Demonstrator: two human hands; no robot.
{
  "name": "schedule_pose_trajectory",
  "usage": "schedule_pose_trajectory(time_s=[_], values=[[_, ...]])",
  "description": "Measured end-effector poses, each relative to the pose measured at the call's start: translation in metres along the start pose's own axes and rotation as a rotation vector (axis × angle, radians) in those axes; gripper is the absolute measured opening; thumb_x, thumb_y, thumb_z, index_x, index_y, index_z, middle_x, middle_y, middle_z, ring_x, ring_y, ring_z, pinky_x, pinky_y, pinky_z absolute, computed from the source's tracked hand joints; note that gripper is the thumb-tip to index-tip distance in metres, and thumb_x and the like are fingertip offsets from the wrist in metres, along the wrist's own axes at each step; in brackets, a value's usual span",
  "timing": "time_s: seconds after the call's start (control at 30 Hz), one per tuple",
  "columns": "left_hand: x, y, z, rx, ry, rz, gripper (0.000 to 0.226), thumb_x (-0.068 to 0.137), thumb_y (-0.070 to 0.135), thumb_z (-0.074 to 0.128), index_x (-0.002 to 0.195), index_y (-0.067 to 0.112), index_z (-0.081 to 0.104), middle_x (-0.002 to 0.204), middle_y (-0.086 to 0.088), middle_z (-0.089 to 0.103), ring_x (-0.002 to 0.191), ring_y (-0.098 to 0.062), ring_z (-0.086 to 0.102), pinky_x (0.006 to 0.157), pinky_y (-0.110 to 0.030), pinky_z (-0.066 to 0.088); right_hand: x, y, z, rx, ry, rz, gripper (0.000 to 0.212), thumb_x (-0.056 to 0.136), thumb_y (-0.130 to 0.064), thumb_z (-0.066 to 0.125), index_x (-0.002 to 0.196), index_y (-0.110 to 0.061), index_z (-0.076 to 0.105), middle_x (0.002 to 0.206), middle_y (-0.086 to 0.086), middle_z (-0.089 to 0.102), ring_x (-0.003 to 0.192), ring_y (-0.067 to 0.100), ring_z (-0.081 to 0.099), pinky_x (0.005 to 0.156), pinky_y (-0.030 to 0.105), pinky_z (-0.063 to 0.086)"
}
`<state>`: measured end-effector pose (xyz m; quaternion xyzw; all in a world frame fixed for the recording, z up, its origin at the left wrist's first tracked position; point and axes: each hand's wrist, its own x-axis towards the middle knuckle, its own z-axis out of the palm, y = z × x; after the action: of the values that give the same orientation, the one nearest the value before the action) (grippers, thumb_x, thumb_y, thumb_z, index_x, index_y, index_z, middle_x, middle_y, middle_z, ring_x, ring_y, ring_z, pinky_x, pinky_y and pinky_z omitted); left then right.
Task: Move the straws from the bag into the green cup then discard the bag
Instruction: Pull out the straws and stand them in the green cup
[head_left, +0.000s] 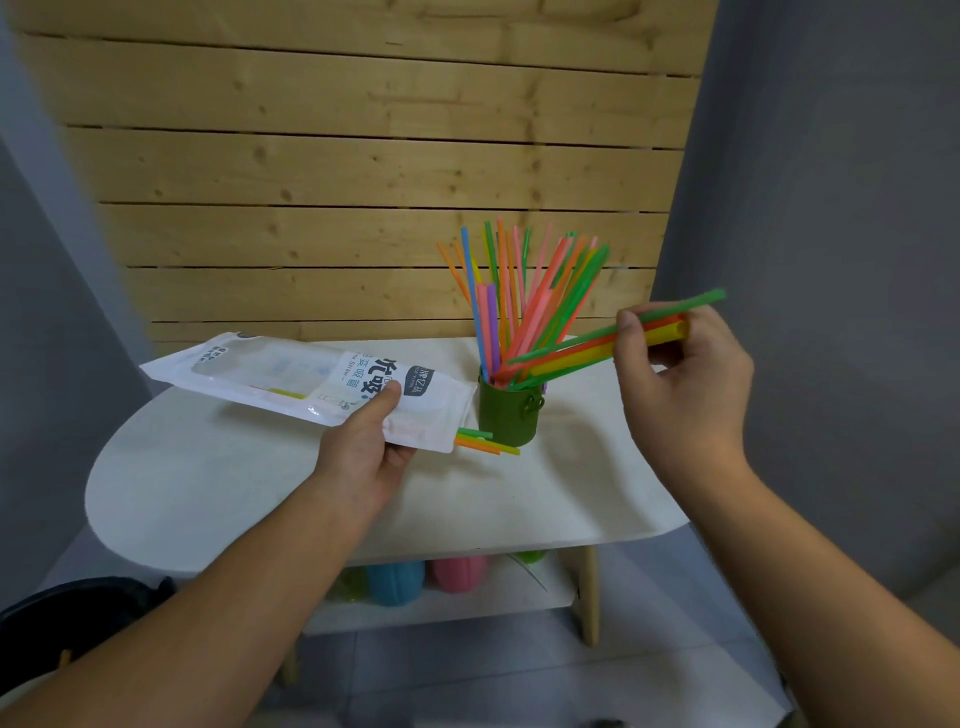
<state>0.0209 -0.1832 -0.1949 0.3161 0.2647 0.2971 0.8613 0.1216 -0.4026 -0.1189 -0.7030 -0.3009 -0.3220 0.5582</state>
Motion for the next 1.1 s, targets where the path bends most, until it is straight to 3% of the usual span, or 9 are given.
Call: schedule_pose_trajectory(time_s=[0.2, 0.33, 0.4, 0.53, 0.67, 0.83, 0.9, 1.0, 1.1], values=[[0.002, 0.001, -0.002, -0.008, 0.011, 0.0, 0.021, 0.092, 0.005, 0.072, 0.107, 0.019, 0.068, 0.092, -0.001, 0.083, 0.081, -0.016, 0.08, 0.058, -0.033, 0.065, -0.002, 0.01, 0.023, -0.055, -0.096, -0.005, 0.022, 0.092, -0.023, 0.064, 0.074, -0.01, 0.064, 0.078, -0.003, 0.06, 0.07, 0.012, 0.057, 0.059, 0.02, 0.046], [0.002, 0.004, -0.005, -0.008, 0.013, 0.002, 0.022, 0.092, 0.005, 0.072, 0.11, 0.017, 0.068, 0.096, -0.002, 0.082, 0.08, -0.015, 0.08, 0.056, -0.031, 0.063, 0.0, 0.009, 0.038, -0.05, -0.13, 0.047, 0.033, 0.092, -0.023, 0.064, 0.068, -0.038, 0.047, 0.072, -0.017, 0.051, 0.069, -0.004, 0.054, 0.057, 0.005, 0.037], [0.002, 0.006, -0.006, -0.014, 0.011, 0.004, 0.023, 0.092, 0.005, 0.071, 0.112, 0.016, 0.068, 0.101, -0.003, 0.081, 0.082, -0.015, 0.08, 0.058, -0.032, 0.064, 0.004, 0.012, 0.044, -0.044, -0.15, 0.1, 0.034, 0.092, -0.024, 0.064, 0.067, -0.039, 0.046, 0.071, -0.012, 0.054, 0.068, -0.004, 0.055, 0.056, 0.005, 0.037], [0.002, 0.007, -0.007, -0.028, 0.014, 0.0, 0.025, 0.092, 0.004, 0.071, 0.114, 0.015, 0.068, 0.105, -0.004, 0.081, 0.085, -0.016, 0.08, 0.058, -0.032, 0.064, 0.01, 0.024, 0.054, 0.0, -0.196, 0.194, 0.023, 0.092, -0.03, 0.064, 0.072, -0.019, 0.062, 0.073, 0.002, 0.065, 0.066, 0.014, 0.059, 0.06, 0.025, 0.049], [0.002, 0.009, -0.01, -0.046, 0.021, -0.001, 0.025, 0.091, 0.003, 0.072, 0.113, 0.015, 0.068, 0.102, -0.005, 0.082, 0.084, -0.017, 0.08, 0.056, -0.032, 0.063, 0.009, 0.032, 0.068, 0.094, -0.248, 0.276, 0.024, 0.092, -0.031, 0.064, 0.078, -0.012, 0.066, 0.07, 0.002, 0.067, 0.062, 0.017, 0.057, 0.063, 0.031, 0.05], [0.003, 0.011, -0.013, -0.022, -0.011, 0.015, 0.025, 0.092, 0.004, 0.071, 0.113, 0.018, 0.069, 0.099, -0.001, 0.083, 0.086, -0.016, 0.079, 0.059, -0.033, 0.064, 0.015, 0.042, 0.078, 0.073, -0.281, 0.299, 0.022, 0.096, -0.034, 0.06, 0.075, -0.028, 0.064, 0.066, -0.012, 0.064, 0.058, -0.004, 0.056, 0.052, 0.009, 0.041], [0.004, 0.012, -0.015, -0.018, -0.014, 0.02, 0.026, 0.092, 0.005, 0.071, 0.114, 0.018, 0.069, 0.1, -0.001, 0.082, 0.087, -0.016, 0.079, 0.059, -0.032, 0.063, 0.017, 0.045, 0.08, 0.027, -0.303, 0.29, 0.02, 0.096, -0.035, 0.058, 0.078, -0.029, 0.063, 0.068, -0.013, 0.064, 0.06, -0.005, 0.056, 0.051, 0.008, 0.04], [0.005, 0.014, -0.017, -0.025, -0.005, 0.033, 0.028, 0.09, 0.005, 0.072, 0.114, 0.019, 0.068, 0.1, -0.002, 0.083, 0.087, -0.016, 0.079, 0.058, -0.032, 0.063, 0.017, 0.048, 0.081, 0.021, -0.361, 0.29, 0.013, 0.096, -0.036, 0.06, 0.085, -0.031, 0.066, 0.076, -0.013, 0.069, 0.068, -0.001, 0.063, 0.06, 0.017, 0.05], [0.006, 0.017, -0.019, -0.014, -0.001, 0.039, 0.025, 0.091, 0.005, 0.072, 0.113, 0.018, 0.069, 0.098, -0.001, 0.083, 0.086, -0.015, 0.08, 0.057, -0.031, 0.063, 0.012, 0.049, 0.08, 0.055, -0.423, 0.3, 0.011, 0.092, -0.03, 0.066, 0.09, -0.021, 0.072, 0.081, 0.004, 0.072, 0.074, 0.021, 0.066, 0.07, 0.04, 0.059]])
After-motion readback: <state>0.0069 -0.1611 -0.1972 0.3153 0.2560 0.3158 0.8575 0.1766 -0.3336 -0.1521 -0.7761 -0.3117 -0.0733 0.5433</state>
